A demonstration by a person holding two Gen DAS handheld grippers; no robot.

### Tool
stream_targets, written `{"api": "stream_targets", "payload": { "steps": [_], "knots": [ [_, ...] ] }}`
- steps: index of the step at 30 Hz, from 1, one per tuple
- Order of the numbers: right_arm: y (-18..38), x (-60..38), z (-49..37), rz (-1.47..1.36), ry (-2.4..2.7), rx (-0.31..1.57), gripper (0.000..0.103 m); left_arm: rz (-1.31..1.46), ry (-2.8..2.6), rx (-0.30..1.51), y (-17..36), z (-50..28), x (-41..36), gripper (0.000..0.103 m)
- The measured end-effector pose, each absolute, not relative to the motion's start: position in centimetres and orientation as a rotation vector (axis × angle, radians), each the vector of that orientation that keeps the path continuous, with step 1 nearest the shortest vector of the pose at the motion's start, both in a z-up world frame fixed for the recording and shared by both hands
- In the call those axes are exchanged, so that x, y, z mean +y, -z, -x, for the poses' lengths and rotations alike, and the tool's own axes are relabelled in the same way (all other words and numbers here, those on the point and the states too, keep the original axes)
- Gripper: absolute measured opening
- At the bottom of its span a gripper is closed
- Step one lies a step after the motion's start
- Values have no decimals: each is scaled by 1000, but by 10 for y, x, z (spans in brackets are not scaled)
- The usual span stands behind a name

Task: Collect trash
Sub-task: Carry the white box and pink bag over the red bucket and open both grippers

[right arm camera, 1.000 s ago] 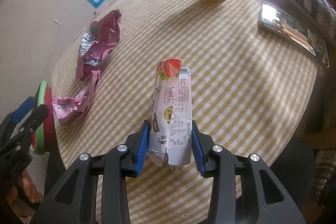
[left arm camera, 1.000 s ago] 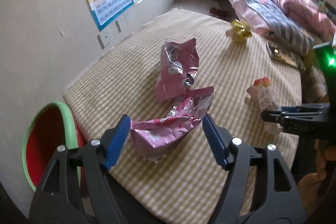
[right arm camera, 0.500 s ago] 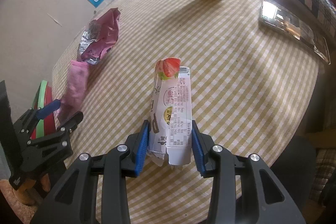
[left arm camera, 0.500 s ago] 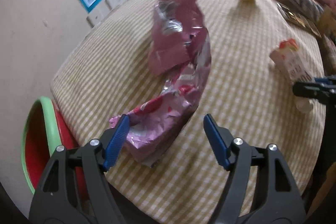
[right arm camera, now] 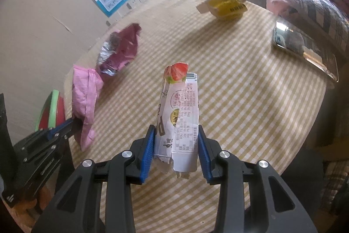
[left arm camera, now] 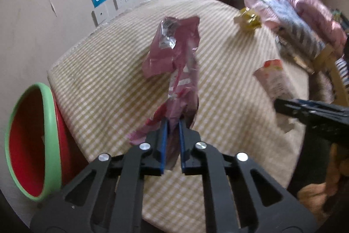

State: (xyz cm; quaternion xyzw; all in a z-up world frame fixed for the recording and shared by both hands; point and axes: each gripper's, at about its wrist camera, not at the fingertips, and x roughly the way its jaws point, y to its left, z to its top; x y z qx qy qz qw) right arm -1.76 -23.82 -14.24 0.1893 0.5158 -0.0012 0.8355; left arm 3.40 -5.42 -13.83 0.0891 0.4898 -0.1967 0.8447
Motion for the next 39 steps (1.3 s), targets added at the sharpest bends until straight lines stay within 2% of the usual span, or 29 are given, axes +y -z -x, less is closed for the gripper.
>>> {"api": "stream_targets", "payload": {
  "steps": [18, 39],
  "knots": [
    [106, -209, 8, -353, -72, 1027, 36, -49, 438, 958, 94, -18, -37, 8],
    [82, -99, -12, -141, -272, 1045, 36, 156, 204, 897, 90, -23, 81, 8]
  ]
}}
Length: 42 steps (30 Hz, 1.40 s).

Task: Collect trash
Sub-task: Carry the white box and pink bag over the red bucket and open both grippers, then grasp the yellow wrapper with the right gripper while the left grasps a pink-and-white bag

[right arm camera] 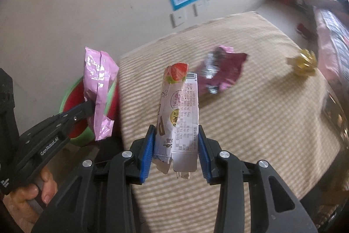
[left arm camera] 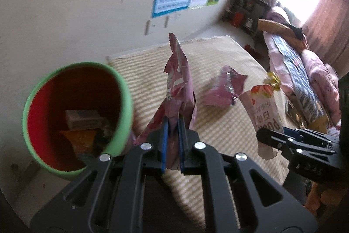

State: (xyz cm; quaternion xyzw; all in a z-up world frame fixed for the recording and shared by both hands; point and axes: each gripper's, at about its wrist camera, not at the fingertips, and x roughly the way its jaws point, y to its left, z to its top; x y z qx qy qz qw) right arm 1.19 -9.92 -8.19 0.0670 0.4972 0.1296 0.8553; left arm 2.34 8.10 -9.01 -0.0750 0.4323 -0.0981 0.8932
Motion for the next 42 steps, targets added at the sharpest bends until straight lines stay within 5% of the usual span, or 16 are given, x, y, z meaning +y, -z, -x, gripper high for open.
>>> {"api": "stream_targets", "payload": {
  "steps": [22, 24, 26, 34, 42],
  "knots": [
    [75, 81, -68, -84, -643, 1071, 38, 298, -115, 878, 105, -17, 222, 9],
    [72, 83, -73, -90, -648, 1066, 38, 311, -131, 876, 105, -19, 227, 23],
    [69, 82, -76, -109, -650, 1055, 45, 331, -160, 845, 102, -16, 232, 52],
    [78, 2, -93, -159, -479, 1025, 48, 293, -124, 864, 103, -14, 212, 54],
    [103, -210, -134, -267, 73, 981, 54, 242, -44, 913, 110, -27, 166, 56]
  ]
}}
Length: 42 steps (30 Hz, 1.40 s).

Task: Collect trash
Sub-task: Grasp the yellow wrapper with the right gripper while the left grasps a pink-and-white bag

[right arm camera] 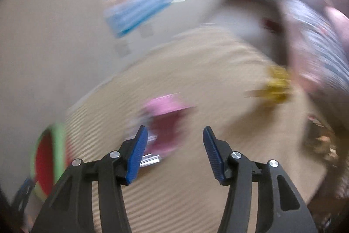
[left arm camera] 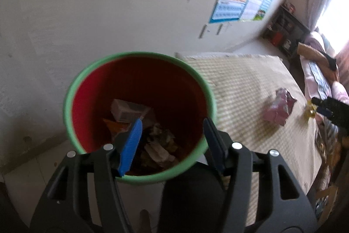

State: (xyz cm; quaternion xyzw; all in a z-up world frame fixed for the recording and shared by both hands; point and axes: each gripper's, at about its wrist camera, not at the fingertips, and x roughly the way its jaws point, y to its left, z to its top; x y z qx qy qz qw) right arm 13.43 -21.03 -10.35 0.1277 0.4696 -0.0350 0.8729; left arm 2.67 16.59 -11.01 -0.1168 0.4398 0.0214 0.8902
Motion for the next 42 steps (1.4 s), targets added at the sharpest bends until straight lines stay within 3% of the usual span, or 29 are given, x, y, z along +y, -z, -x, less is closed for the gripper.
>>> {"api": "stream_targets", "payload": {
  "steps": [7, 15, 19, 23, 26, 33, 34, 35, 36, 37, 39, 42],
  "knots": [
    [135, -353, -166, -482, 386, 949, 59, 176, 62, 938, 109, -43, 106, 59],
    [168, -401, -190, -676, 381, 1031, 63, 108, 167, 945, 104, -55, 48, 64],
    [164, -399, -197, -707, 305, 1052, 45, 120, 237, 950, 103, -72, 21, 64],
    [160, -396, -198, -678, 235, 1083, 44, 68, 322, 928, 104, -93, -16, 69],
    [166, -404, -195, -738, 224, 1090, 47, -3, 372, 915, 113, -117, -48, 72],
    [176, -415, -183, -882, 231, 1093, 67, -146, 347, 1055, 165, -168, -94, 72],
    [179, -416, -182, -909, 226, 1091, 68, -159, 337, 1061, 170, -170, -96, 71],
    [181, -417, -181, -935, 227, 1087, 69, -161, 334, 1068, 173, -171, -96, 62],
    [182, -417, -181, -951, 227, 1084, 69, -160, 336, 1080, 175, -171, -96, 46],
    [182, -417, -180, -956, 225, 1081, 67, -153, 345, 1103, 178, -170, -95, 40],
    [177, -412, -183, -920, 209, 1070, 56, -144, 358, 1097, 176, -164, -93, 37],
    [164, -400, -188, -805, 193, 1084, 52, -117, 382, 1065, 165, -149, -86, 36]
  ]
}}
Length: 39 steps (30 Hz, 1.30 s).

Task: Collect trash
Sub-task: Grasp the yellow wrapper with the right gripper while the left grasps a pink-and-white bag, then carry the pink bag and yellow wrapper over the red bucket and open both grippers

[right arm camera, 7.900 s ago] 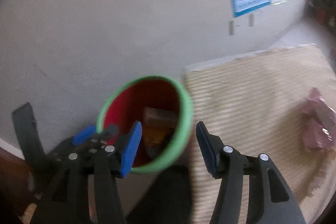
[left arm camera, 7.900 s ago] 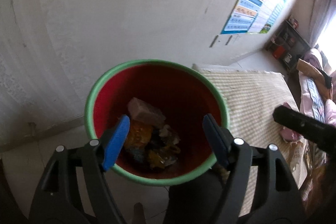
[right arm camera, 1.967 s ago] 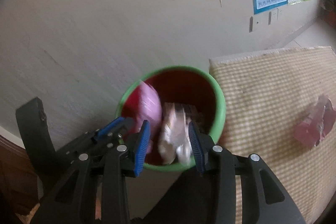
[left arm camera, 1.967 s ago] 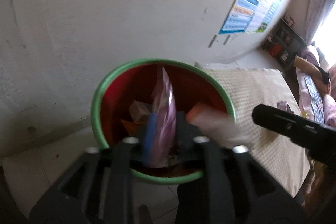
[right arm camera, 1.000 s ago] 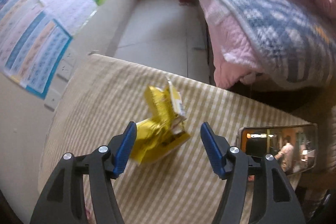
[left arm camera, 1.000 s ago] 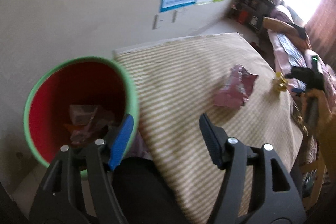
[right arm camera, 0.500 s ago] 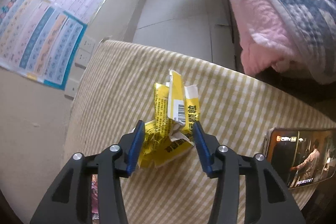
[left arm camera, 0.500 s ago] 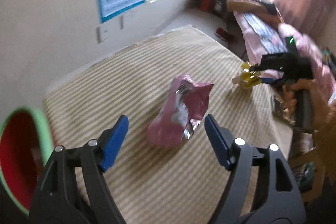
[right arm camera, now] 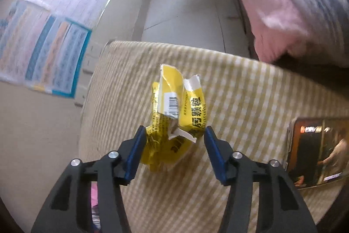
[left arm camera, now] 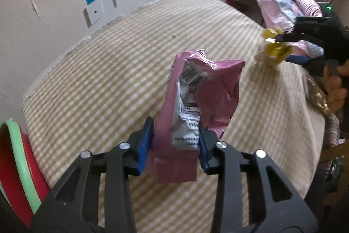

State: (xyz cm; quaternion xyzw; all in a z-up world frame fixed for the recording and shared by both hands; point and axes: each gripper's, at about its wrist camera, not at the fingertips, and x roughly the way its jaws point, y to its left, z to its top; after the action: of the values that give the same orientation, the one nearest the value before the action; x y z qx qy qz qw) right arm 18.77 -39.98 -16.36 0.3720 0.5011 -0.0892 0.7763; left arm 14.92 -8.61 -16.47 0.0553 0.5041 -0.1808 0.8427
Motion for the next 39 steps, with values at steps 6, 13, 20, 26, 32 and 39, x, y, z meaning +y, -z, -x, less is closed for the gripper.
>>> {"api": "stream_targets", "payload": {
  "steps": [6, 13, 20, 26, 32, 39],
  "knots": [
    [129, -367, -162, -706, 84, 1019, 52, -53, 386, 991, 134, -110, -60, 35],
    [100, -305, -87, -564, -21, 962, 52, -7, 314, 957, 118, -70, -28, 35],
    [90, -243, -29, -401, -62, 952, 52, 27, 284, 944, 110, -42, -11, 35],
    [88, -219, -1, -352, -77, 962, 52, 55, 274, 926, 102, -36, -2, 35],
    [88, -201, 10, -301, -97, 973, 52, 78, 248, 908, 96, -32, 9, 35],
    [84, -177, 6, -250, -151, 971, 52, 113, 180, 897, 90, -35, 32, 35]
  ]
}}
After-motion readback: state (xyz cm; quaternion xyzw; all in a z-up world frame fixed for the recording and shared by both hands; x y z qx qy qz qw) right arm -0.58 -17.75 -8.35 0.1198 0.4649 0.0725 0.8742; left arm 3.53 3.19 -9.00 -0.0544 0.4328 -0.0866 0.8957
